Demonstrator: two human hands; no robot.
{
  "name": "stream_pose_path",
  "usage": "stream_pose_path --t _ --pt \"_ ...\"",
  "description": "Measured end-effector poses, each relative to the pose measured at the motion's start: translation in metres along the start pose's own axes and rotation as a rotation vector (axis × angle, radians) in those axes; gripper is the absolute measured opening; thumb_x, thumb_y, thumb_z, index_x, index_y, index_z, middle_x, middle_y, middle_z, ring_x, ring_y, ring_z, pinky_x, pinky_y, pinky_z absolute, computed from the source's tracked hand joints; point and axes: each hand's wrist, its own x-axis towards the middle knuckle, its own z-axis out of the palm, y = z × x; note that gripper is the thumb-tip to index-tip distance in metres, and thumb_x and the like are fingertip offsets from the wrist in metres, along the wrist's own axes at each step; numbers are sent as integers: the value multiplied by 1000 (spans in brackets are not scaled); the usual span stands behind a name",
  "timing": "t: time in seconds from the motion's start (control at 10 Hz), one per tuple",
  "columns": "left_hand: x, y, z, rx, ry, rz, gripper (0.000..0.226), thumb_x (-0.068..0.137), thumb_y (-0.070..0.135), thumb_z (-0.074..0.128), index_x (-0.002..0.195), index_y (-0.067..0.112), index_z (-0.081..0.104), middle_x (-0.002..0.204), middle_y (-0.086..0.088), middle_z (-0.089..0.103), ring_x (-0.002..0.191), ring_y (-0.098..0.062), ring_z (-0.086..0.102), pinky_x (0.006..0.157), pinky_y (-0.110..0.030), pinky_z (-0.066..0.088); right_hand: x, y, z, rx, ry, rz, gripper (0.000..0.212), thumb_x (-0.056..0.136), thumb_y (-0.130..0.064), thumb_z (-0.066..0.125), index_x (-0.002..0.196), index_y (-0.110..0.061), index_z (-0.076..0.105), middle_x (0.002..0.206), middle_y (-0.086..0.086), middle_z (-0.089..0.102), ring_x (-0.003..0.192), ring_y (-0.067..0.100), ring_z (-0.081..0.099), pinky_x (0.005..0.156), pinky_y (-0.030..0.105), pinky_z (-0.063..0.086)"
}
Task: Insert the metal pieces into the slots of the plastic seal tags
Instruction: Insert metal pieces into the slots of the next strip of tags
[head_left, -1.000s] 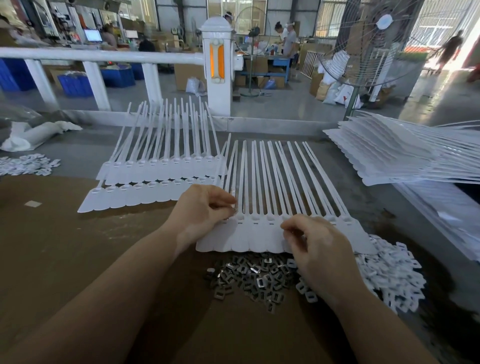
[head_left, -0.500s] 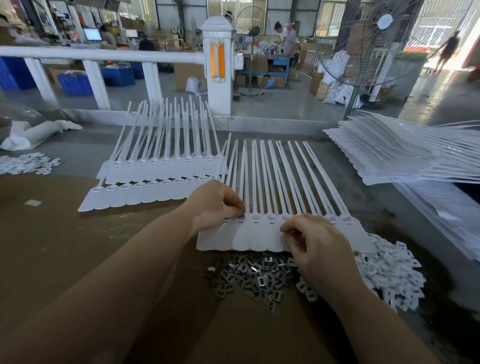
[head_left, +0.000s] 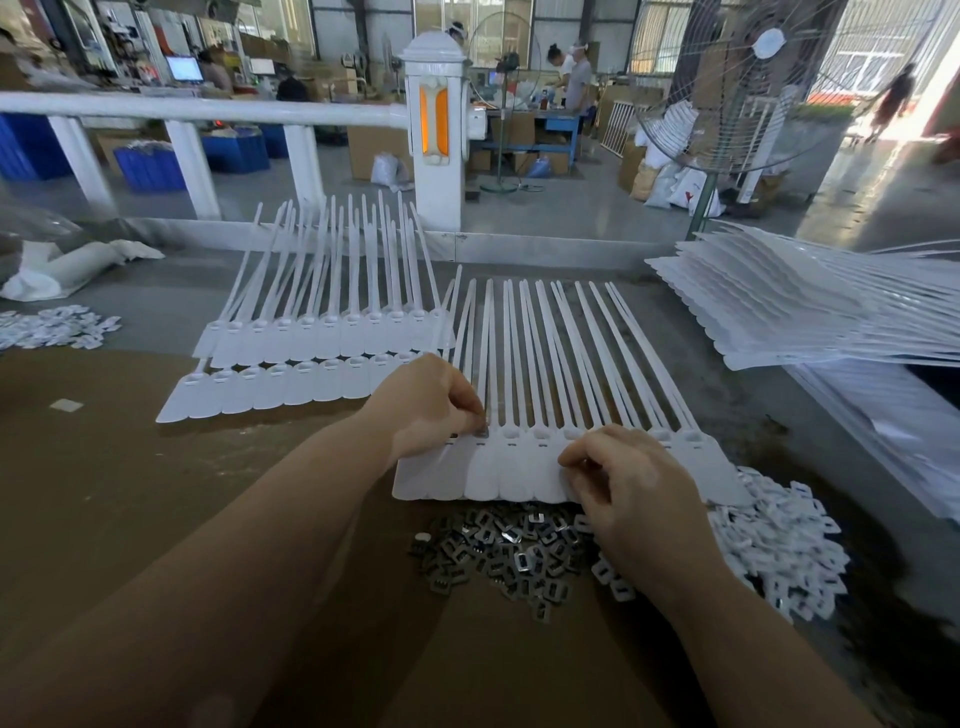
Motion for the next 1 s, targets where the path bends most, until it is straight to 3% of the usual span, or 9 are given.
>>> stream_pose_path --t 0.3,0.7,0.9,1.0 --pt "-5 -7 0 -43 47 7 14 84 7 65 85 20 71 73 17 61 73 -2 57 75 -20 46 0 1 0 -9 -9 2 5 83 -8 65 85 -13 67 85 -4 63 86 12 53 74 18 35" --pt "-13 -11 7 29 102 45 17 87 9 61 89 22 72 80 15 61 74 5 54 63 -4 38 0 1 0 -5 -8 -6 6 82 -7 65 85 -12 67 87 -3 64 88 13 54 75 19 37" --pt "-19 -7 6 18 123 91 16 86 12 62 85 25 72 78 20 60 70 6 54 60 -3 40 0 2 1 -4 -7 -4 6 83 -9 65 85 -14 67 87 -4 63 88 12 53 75 19 37" --pt "-27 3 3 -17 18 185 20 83 16 68 74 34 66 78 21 61 71 11 54 62 -3 39 0 1 0 -6 -3 -4 6 83 -9 65 85 -14 67 86 -4 63 87 12 53 75 20 37"
